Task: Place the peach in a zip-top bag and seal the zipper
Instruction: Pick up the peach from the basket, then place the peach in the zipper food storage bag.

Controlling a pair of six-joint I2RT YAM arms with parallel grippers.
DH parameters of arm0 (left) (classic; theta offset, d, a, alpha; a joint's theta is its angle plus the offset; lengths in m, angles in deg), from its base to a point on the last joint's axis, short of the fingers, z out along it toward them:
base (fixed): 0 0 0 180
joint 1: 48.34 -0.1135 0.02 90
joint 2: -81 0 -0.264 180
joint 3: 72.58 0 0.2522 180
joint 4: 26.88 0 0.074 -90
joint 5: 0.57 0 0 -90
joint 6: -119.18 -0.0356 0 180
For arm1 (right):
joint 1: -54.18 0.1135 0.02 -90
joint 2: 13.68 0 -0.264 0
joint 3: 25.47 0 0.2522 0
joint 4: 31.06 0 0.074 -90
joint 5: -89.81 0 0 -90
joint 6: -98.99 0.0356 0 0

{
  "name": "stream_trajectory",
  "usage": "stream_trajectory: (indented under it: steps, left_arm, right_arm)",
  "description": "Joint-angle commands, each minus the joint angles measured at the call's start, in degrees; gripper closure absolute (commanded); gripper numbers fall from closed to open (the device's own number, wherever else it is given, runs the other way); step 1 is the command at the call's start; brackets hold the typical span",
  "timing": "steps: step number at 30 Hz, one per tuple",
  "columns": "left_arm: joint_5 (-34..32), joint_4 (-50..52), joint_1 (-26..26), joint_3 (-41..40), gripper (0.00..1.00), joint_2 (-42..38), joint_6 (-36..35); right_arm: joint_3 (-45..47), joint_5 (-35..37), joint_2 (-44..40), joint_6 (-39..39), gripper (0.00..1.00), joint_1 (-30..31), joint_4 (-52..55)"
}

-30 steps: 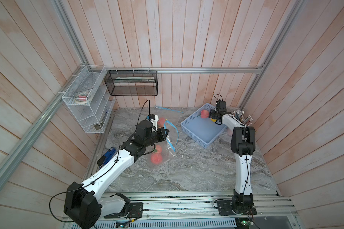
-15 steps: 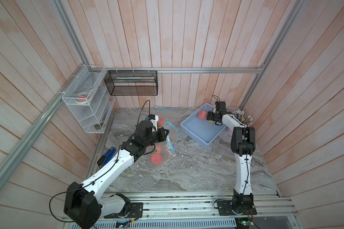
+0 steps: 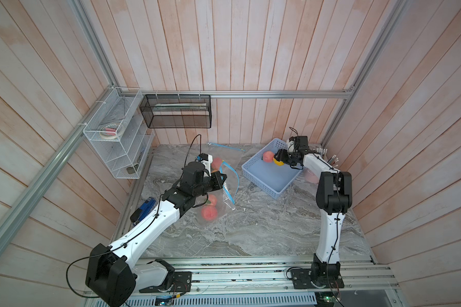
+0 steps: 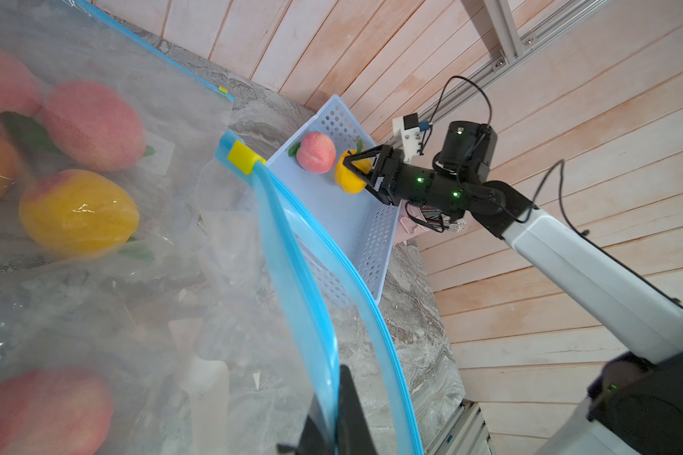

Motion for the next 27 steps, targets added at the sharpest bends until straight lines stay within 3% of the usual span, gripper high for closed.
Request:
stream_trajectory:
  steps: [1,7,14,20,27]
  left_arm:
    - [1.9,-1.5,-0.4,-0.9,1.0,1.1,-0.7]
    - [4.4,-3.1,-0.2,-0.9,1.0,2.0,-0.6]
    - [6.3,-4.7,1.4,0.3,1.0,3.7,-0.7]
    - [7.2,-5.1,3.7,2.8,1.0,5.9,-1.6]
    - [7.7,-5.3,5.3,5.7,1.0,7.4,-2.5]
  right_arm:
    - [6.0,-11.5,-8.9,5.1,0.38,-0.1,-7.7]
    - [17.5,-24.6,-20.7,9.4,0.38,-0.2,-18.0]
    - [31.1,-37.9,-32.6,17.6,0.38,1.7,-38.1]
    - [38.0,-43.6,-38.7,21.2,0.38,6.2,-48.9]
    - [40.3,-45.3,-41.1,18.4,0.37,12.2,-49.0]
